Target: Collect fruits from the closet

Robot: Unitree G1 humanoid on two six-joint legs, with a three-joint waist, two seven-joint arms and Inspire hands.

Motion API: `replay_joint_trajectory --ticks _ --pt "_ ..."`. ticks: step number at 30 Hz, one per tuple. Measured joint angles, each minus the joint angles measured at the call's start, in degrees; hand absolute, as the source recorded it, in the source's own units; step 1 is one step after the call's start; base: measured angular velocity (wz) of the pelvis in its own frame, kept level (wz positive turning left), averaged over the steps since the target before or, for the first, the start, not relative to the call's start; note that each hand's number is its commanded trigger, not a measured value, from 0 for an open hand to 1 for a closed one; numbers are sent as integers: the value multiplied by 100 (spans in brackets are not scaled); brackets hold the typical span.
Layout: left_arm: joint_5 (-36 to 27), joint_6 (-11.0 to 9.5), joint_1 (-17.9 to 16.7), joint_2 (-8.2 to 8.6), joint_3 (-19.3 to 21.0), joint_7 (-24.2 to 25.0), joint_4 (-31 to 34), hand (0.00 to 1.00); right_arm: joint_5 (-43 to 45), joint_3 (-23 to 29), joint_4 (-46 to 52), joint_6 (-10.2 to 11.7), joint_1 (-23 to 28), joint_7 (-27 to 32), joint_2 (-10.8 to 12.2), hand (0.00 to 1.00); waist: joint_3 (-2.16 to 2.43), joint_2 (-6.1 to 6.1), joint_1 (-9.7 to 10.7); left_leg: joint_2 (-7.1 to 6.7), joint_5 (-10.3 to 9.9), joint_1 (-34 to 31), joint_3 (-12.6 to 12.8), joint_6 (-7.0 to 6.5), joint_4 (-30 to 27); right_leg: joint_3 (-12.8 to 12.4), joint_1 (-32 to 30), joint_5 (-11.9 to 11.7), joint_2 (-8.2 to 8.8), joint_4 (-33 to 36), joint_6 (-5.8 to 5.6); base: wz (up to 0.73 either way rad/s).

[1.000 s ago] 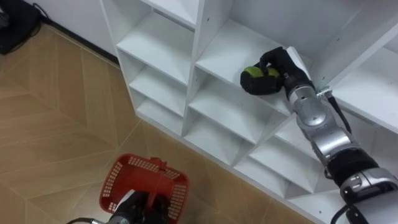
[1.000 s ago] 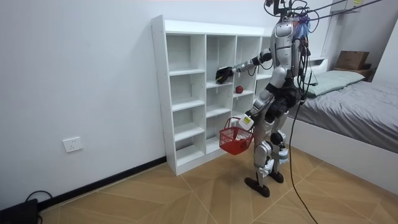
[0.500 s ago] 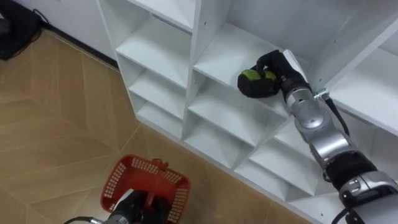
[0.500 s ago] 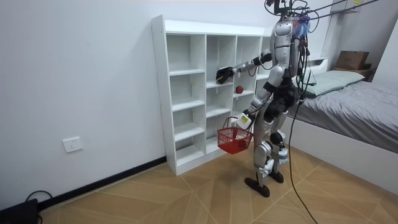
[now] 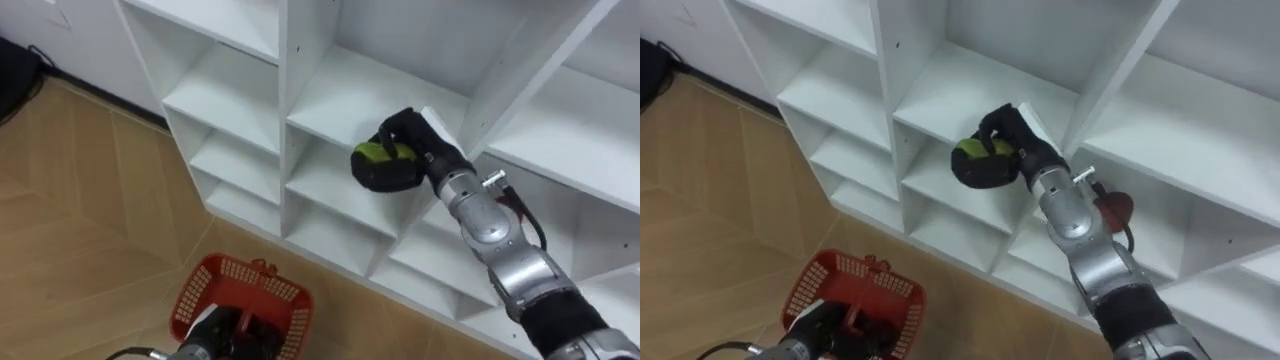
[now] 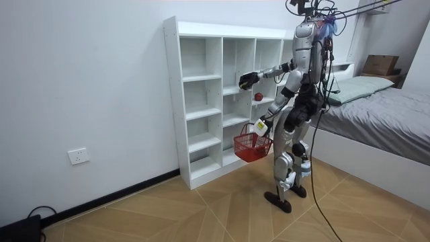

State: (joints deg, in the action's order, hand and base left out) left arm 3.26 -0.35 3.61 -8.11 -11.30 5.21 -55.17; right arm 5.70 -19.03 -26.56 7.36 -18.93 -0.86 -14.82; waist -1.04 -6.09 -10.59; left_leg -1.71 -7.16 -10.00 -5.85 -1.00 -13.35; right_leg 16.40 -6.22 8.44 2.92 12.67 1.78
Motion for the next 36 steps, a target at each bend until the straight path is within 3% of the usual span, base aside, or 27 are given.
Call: replay_joint_trajectory --ticks 4,6,12,15,20,23,29,36 --pt "-37 -2 -37 9 -6 4 34 100 -111 -8 621 -1 343 -286 -7 100 64 30 245 -1 -1 210 129 0 64 -97 151 4 -3 -19 -3 -15" --pt "-38 -4 -50 23 -8 -1 72 100 -88 -7 908 -1 529 -310 2 100 71 44 267 10 -5 286 232 -5 72 -212 184 4 -18 -17 -3 -22" --pt "-41 -218 -249 42 -12 0 298 100 7 69 1451 4 1308 -380 3 100 47 156 426 19 -24 665 373 -30 204 -341 457 2 -22 -99 -25 -13" --pt "-63 -247 -399 82 -25 -8 299 100 10 148 1675 2 1659 -435 -2 100 70 278 563 27 -45 773 497 -48 260 -449 488 8 -32 -95 -42 -20" --pt "-61 -248 -497 80 -39 -24 332 100 7 182 1819 1 1856 -561 7 100 75 305 725 37 -63 972 570 -57 367 -513 637 17 -43 -118 -62 -8" --pt "-59 -274 -626 90 -39 -25 634 100 141 387 1828 10 2033 -556 193 100 68 342 802 35 -88 1042 585 -69 393 -540 717 16 -76 -202 -74 -3" --pt "-25 -279 -770 103 -120 -89 851 100 163 400 1824 7 2596 -563 329 100 69 539 816 96 -195 1173 821 -92 396 -847 743 41 -126 -191 -110 -20" --pt "-25 -419 -832 87 -122 -66 984 100 102 456 1823 8 2745 -520 382 100 67 565 877 98 -280 1329 904 -83 400 -994 841 52 -178 -202 -119 -12"
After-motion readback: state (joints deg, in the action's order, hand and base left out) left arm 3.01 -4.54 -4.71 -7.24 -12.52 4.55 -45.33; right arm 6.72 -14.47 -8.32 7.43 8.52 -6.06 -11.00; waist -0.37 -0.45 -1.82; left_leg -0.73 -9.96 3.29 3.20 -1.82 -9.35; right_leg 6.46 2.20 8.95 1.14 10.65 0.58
